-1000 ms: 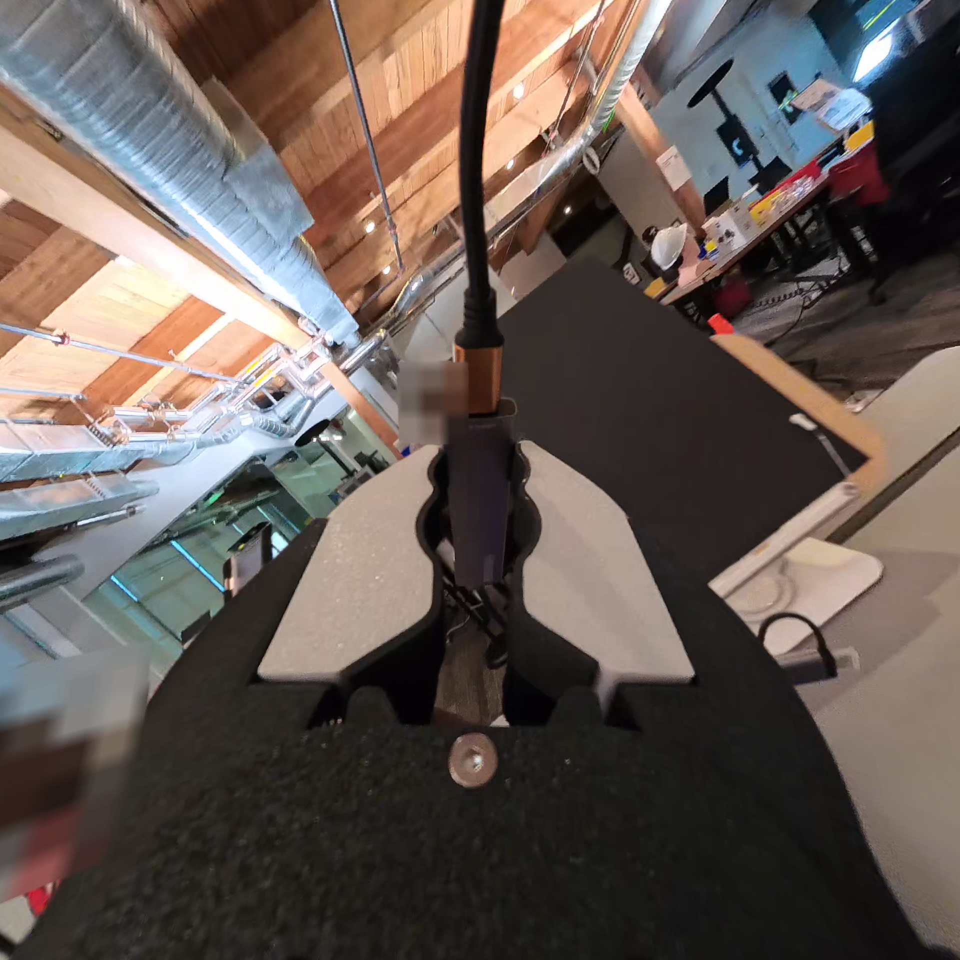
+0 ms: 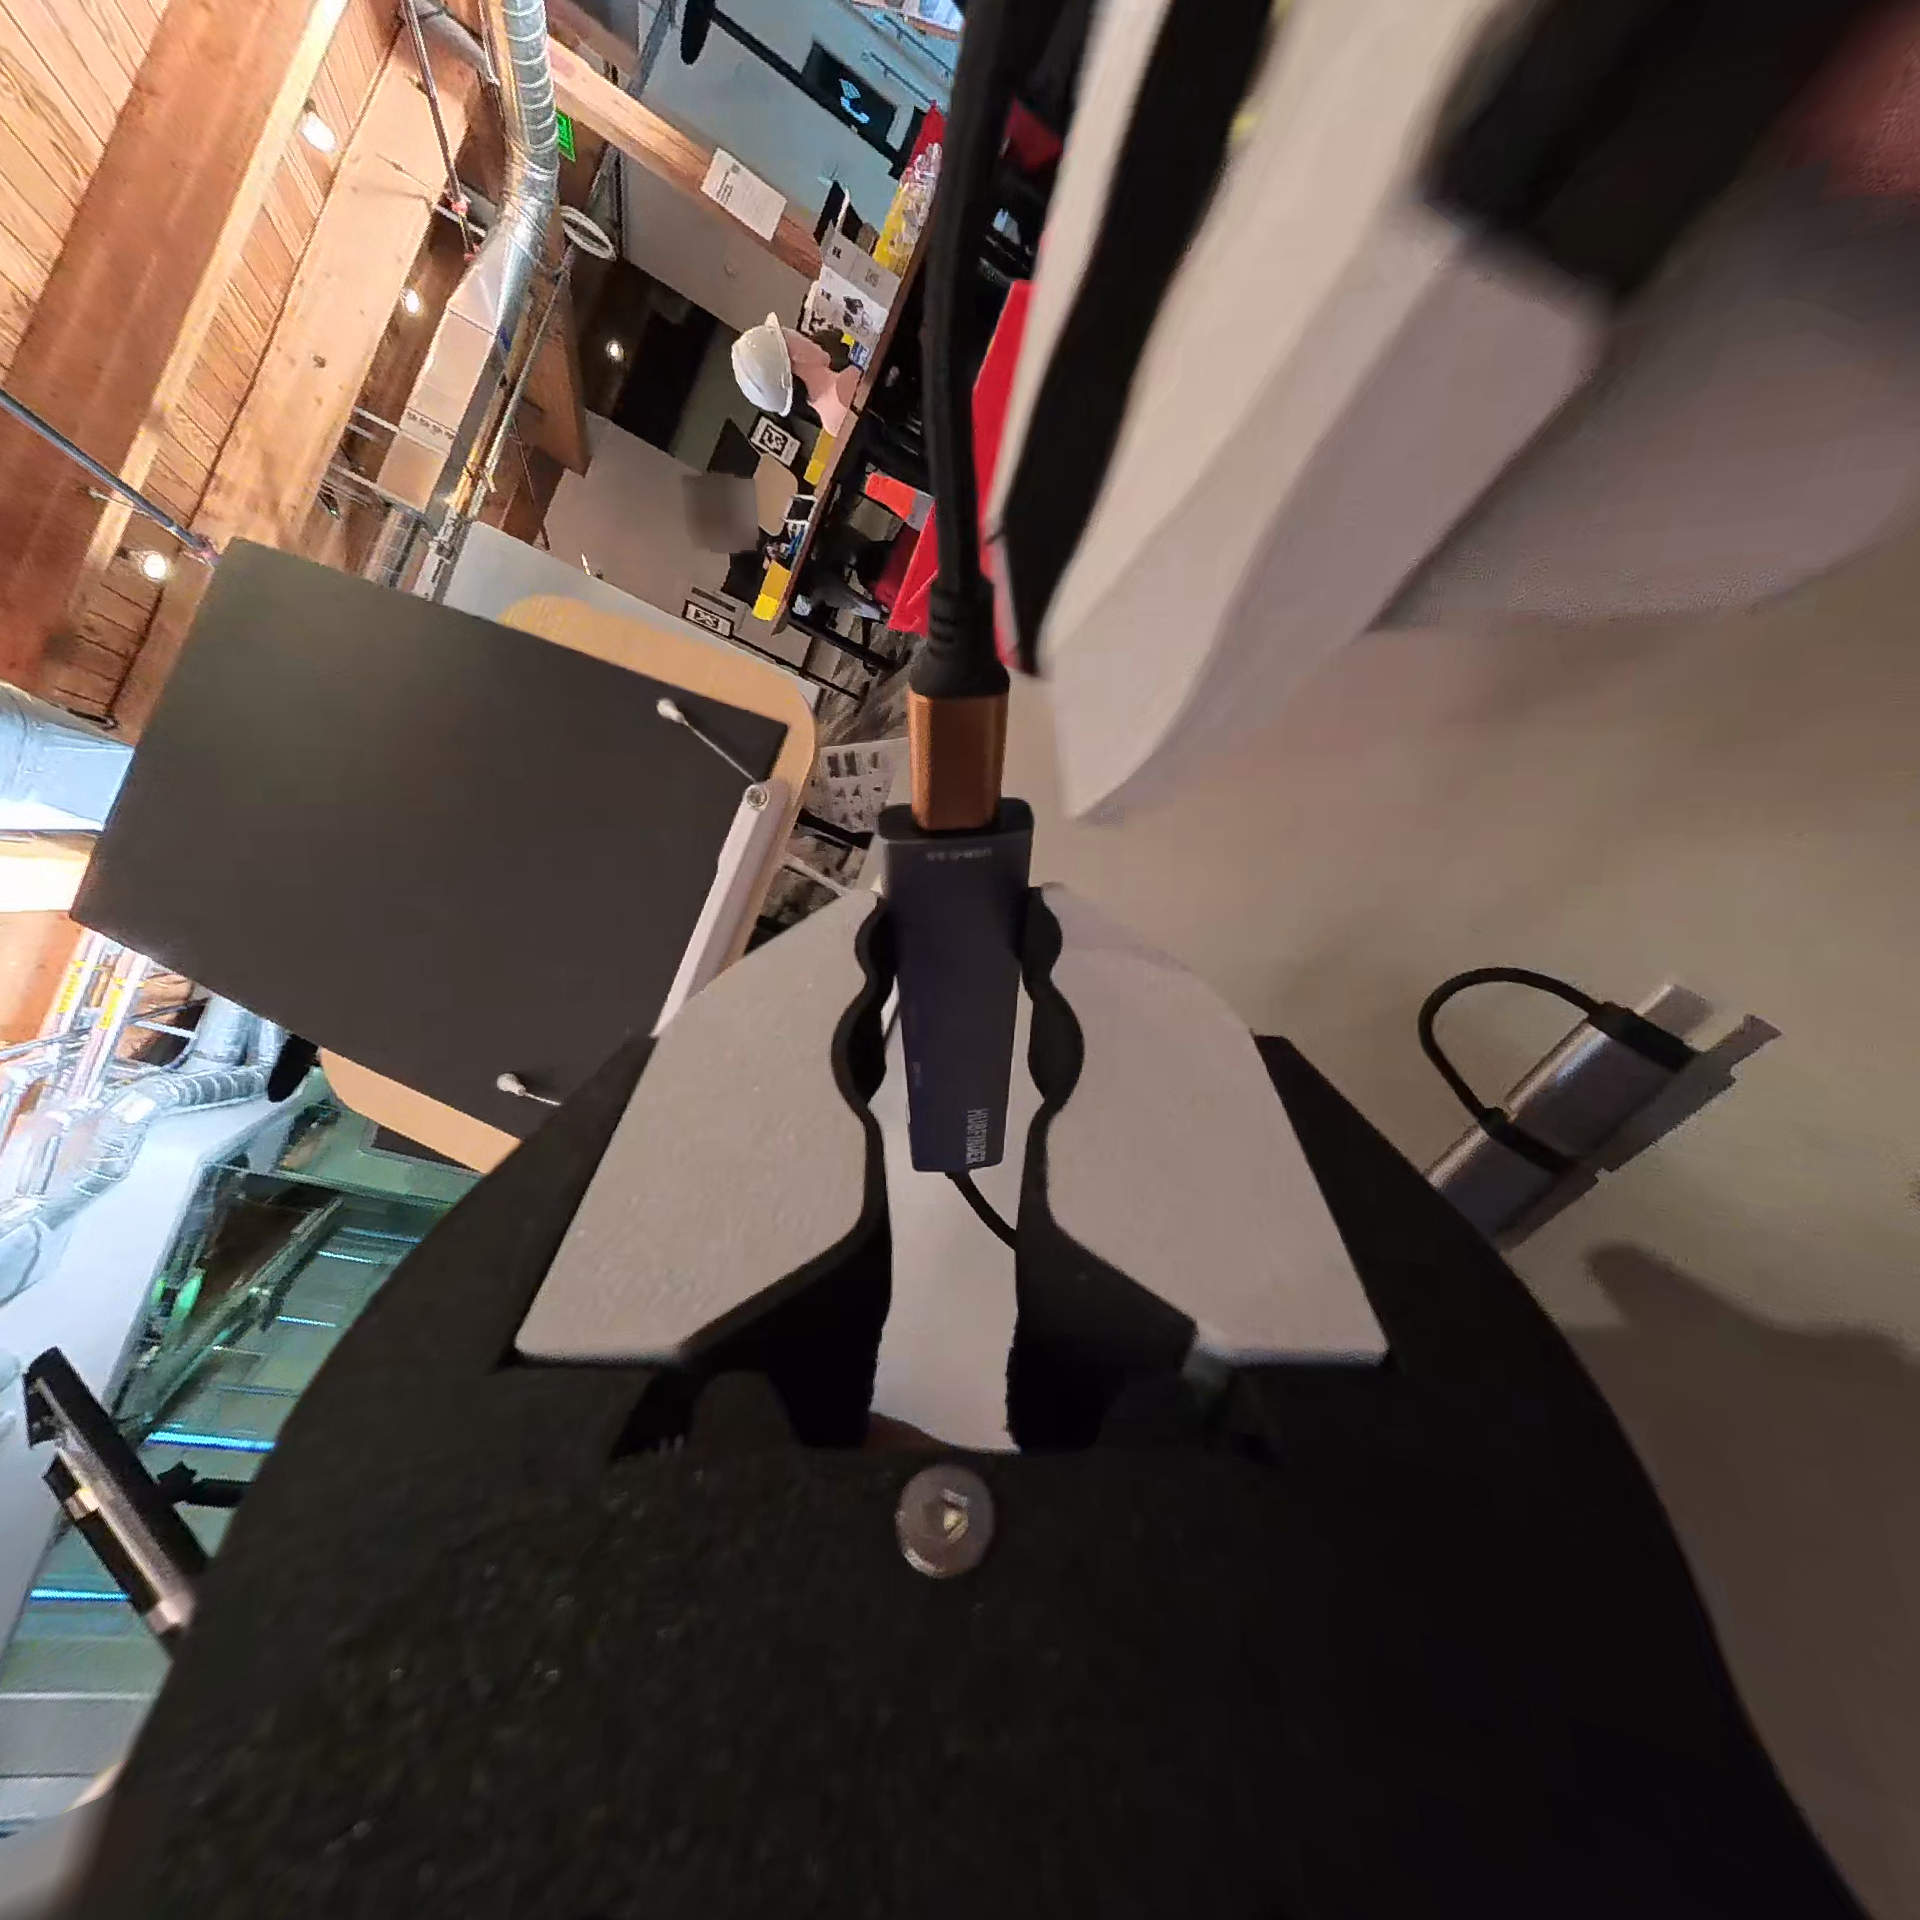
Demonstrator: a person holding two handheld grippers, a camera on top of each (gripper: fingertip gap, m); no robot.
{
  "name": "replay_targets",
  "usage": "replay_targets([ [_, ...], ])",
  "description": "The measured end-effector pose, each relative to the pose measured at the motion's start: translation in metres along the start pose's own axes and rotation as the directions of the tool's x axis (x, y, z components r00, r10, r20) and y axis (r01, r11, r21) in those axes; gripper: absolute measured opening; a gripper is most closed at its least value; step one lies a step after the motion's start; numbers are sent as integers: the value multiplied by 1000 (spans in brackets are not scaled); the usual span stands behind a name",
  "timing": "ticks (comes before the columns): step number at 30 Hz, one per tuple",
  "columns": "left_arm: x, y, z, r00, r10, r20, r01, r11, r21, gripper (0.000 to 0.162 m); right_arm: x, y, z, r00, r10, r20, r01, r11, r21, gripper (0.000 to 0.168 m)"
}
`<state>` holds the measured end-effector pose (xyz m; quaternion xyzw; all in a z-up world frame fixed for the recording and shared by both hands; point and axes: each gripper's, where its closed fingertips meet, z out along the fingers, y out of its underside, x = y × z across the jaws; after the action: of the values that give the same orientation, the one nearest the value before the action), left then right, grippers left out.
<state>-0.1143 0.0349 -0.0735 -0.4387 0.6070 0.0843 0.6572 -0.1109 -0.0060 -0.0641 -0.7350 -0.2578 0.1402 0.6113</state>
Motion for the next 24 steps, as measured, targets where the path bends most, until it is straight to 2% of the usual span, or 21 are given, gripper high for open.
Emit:
replay_targets([
  [2,4,-2,-1,999,34,3,-34,999,-1,23,3,-4,6,999,13,-30,-13,1000,4,20],
  [4,7,-1,-1,998,60,11,-60,998,-15,23,0,-2,8,1000,23,0,-23,1000,-10,7],
  [10,12,4,0,992,130,1,-130,992,-2,23,0,11,10,1000,14,-11,-15,995,-99,7],
  [16,11,2,1,991,131,-6,-131,991,40,24,1,10,8,997,77,-14,-77,993,-87,6],
  [24,25,-2,4,985,153,-78,-145,985,93,24,3,22,1,998,61,30,-57,992,-115,6],
])
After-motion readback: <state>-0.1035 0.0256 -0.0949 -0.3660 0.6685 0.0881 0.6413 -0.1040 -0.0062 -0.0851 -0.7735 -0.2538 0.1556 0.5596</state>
